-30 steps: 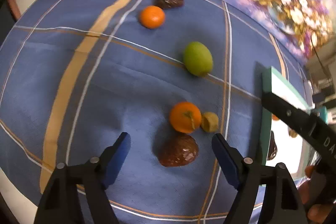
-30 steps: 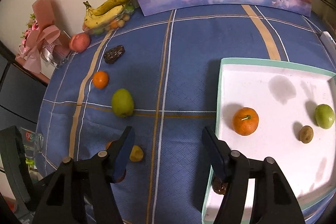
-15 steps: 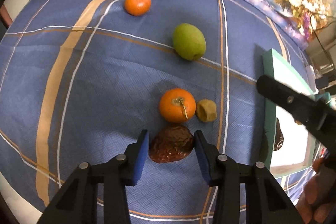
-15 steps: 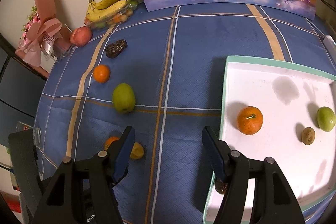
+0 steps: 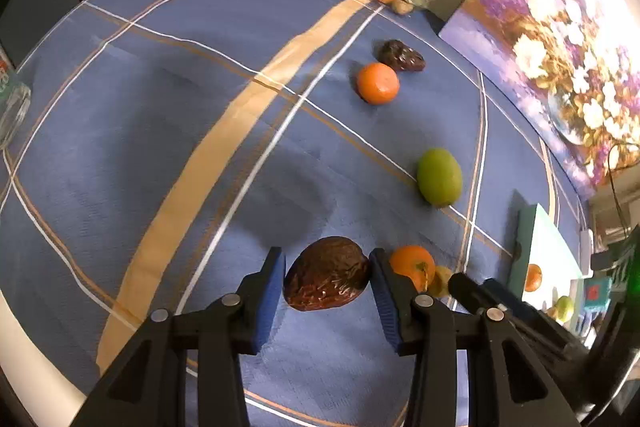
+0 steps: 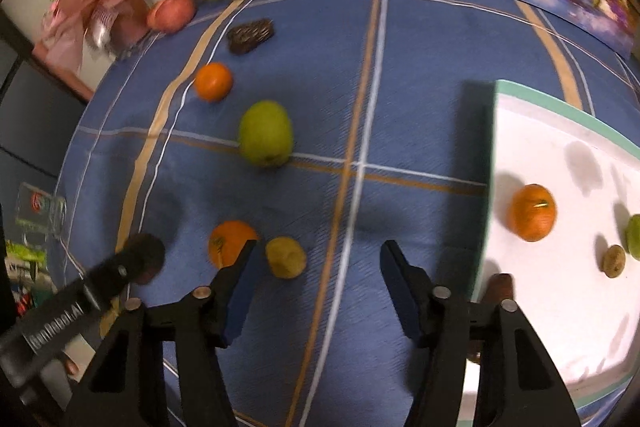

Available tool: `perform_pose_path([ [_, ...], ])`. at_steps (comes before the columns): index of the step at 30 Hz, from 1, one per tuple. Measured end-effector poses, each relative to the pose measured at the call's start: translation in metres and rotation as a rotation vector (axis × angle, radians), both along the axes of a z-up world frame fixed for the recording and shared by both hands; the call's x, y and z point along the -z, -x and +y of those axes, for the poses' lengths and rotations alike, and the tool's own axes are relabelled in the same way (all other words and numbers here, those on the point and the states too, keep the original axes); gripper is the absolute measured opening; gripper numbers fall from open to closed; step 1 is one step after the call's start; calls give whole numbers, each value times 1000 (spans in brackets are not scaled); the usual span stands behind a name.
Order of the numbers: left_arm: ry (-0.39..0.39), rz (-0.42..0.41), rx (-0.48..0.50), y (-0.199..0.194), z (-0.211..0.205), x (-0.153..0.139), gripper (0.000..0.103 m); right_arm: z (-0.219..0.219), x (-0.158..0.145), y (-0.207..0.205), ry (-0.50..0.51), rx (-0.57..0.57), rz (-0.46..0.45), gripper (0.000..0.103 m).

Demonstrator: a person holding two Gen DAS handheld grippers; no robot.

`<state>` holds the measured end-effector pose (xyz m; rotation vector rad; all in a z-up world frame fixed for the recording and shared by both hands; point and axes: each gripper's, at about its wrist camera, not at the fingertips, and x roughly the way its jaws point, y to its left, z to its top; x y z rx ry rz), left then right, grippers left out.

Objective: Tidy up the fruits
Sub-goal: 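Grasp the large brown date with the left tool while the right tool grasps a small yellow-brown fruit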

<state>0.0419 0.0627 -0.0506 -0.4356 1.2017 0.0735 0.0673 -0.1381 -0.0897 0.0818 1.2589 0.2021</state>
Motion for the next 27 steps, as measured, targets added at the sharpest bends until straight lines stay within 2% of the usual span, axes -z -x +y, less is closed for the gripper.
perform_pose_path([
  [10, 17, 2, -17, -5, -1, 4, 46, 23, 13, -2, 14, -67, 34, 22],
  [14, 20, 1, -14, -3, 0, 2, 46, 21, 11, -2, 6, -66, 27, 21],
  [19, 20, -19, 10, -2, -6, -5, 46, 11, -11, 3, -17, -40, -28, 21],
  [27, 29, -75, 83, -2, -28, -34, 46, -33, -53, 9, 21, 89, -130, 21],
])
